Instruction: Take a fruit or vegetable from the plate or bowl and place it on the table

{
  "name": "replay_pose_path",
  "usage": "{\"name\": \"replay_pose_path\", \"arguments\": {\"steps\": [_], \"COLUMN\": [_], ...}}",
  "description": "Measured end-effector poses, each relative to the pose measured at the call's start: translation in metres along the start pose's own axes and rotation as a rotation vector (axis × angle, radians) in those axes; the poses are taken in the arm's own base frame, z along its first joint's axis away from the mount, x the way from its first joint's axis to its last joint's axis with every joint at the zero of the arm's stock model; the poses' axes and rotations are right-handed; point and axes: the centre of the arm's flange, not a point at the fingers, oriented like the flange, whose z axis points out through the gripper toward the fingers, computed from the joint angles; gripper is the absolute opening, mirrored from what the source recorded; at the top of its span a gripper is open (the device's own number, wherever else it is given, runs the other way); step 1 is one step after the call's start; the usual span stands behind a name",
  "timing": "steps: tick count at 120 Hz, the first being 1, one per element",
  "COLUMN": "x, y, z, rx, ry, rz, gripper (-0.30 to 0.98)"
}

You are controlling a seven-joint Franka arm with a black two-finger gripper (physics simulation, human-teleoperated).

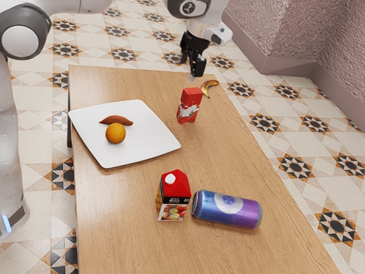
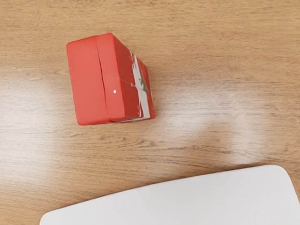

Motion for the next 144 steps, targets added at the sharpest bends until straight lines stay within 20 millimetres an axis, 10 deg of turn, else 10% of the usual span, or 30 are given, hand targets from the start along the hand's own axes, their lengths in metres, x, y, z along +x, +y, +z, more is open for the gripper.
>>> {"name": "replay_pose_path", "arguments": {"steps": [32, 88, 124, 144], "x": [0.008, 0.013, 0.019, -0.053], "y": [0.033, 0.021, 0.035, 0.077], "z": [-0.012, -0.033, 0.014, 0.077], "rx": [0.002, -0.030, -0.119, -0.164], "ry": [0.072, 0.141, 0.054, -0.018], "rz": [0.075, 0.056, 0.069, 0.174], "gripper": [0.69, 0.69, 0.69, 0.69]}}
